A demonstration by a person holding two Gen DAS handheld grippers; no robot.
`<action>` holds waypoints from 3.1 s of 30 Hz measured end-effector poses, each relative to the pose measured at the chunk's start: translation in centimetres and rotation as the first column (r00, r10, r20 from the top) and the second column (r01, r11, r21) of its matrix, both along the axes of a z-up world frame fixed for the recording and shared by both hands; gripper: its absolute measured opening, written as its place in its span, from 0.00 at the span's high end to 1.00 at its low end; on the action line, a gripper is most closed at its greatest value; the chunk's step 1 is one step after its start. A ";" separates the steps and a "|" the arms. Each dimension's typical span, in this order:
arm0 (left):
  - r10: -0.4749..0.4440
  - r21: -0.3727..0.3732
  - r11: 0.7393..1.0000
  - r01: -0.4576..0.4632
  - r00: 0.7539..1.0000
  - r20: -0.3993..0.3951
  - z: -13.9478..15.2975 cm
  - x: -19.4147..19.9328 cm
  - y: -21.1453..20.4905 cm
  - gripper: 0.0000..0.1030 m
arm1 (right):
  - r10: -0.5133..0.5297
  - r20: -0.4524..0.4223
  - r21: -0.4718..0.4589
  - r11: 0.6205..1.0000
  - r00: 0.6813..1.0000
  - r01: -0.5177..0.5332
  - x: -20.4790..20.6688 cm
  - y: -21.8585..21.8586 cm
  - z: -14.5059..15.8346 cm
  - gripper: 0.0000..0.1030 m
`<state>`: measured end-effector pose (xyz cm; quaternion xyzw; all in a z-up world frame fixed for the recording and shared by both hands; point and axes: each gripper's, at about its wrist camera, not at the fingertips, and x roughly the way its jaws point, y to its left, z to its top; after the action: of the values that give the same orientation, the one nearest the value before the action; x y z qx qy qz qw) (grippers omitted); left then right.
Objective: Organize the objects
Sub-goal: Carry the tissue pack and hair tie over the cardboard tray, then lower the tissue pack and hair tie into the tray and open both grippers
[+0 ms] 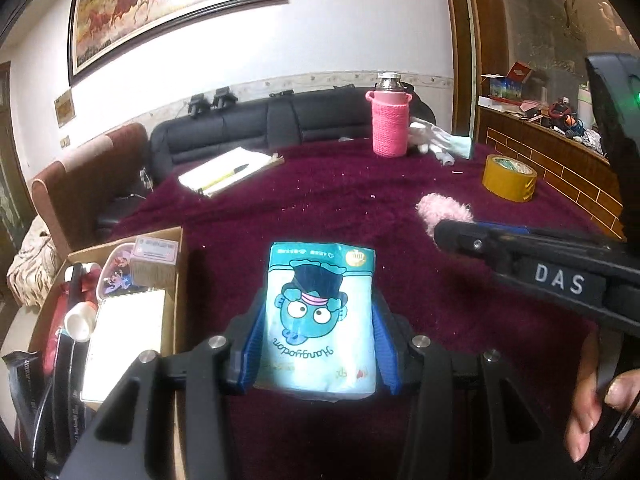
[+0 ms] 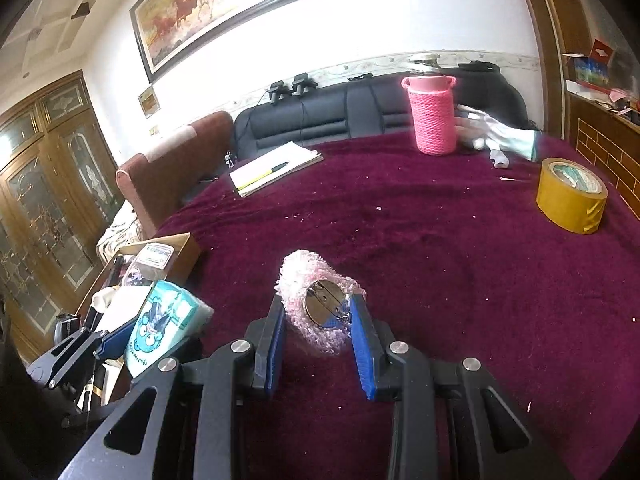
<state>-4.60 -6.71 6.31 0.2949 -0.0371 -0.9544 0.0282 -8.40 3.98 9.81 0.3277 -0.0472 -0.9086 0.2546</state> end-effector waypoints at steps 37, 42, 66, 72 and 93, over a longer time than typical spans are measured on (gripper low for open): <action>0.186 0.037 0.983 -0.182 0.971 -0.147 4.5 12.7 -9.5 0.54 | 0.181 -0.047 0.015 0.984 0.982 -0.180 10.4 -12.0 4.8 0.66; 0.228 0.055 0.973 -0.222 0.963 -0.141 4.3 13.5 -11.9 0.54 | 0.217 -0.045 0.041 0.976 0.975 -0.215 11.2 -14.3 4.5 0.66; 0.318 0.105 0.945 -0.311 0.946 -0.067 1.9 13.2 -17.8 0.54 | 0.292 0.022 0.087 0.952 0.956 -0.293 10.3 -20.5 2.3 0.66; 0.333 0.124 0.937 -0.326 0.942 -0.033 1.0 12.7 -18.9 0.54 | 0.307 0.029 0.101 0.946 0.951 -0.308 9.5 -22.2 2.1 0.66; 0.348 0.138 0.929 -0.344 0.937 -0.005 0.7 12.0 -19.7 0.53 | 0.309 0.076 0.139 0.938 0.948 -0.317 5.7 -27.2 1.1 0.66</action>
<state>7.42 -26.36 6.99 0.2842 0.0806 -0.9389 0.1766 -2.66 -23.25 10.89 0.3732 0.0672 -0.8485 0.3692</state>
